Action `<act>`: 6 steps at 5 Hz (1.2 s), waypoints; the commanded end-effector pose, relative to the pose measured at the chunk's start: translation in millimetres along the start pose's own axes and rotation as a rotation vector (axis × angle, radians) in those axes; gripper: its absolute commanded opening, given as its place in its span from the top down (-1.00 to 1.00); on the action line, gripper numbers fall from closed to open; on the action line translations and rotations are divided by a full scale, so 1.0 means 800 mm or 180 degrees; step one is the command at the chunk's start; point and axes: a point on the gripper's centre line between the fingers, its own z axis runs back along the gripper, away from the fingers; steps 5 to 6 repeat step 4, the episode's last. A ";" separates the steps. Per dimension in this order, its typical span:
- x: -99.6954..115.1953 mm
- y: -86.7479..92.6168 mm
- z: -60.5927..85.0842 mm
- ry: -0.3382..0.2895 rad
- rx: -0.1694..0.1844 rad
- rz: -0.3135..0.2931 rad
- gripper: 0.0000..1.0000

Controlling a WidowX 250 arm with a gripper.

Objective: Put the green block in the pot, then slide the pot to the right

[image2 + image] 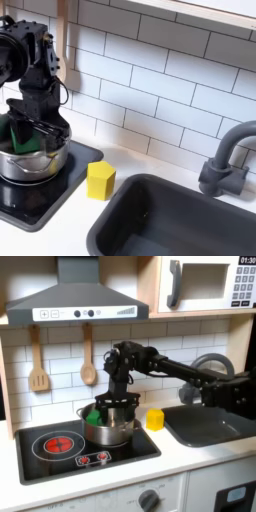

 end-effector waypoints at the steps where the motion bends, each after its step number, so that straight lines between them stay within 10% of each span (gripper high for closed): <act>1: -0.007 -0.024 0.004 0.0006 -0.0025 -0.0043 -1.00; 6: -0.006 -0.037 0.014 -0.0108 -0.0013 0.0001 -1.00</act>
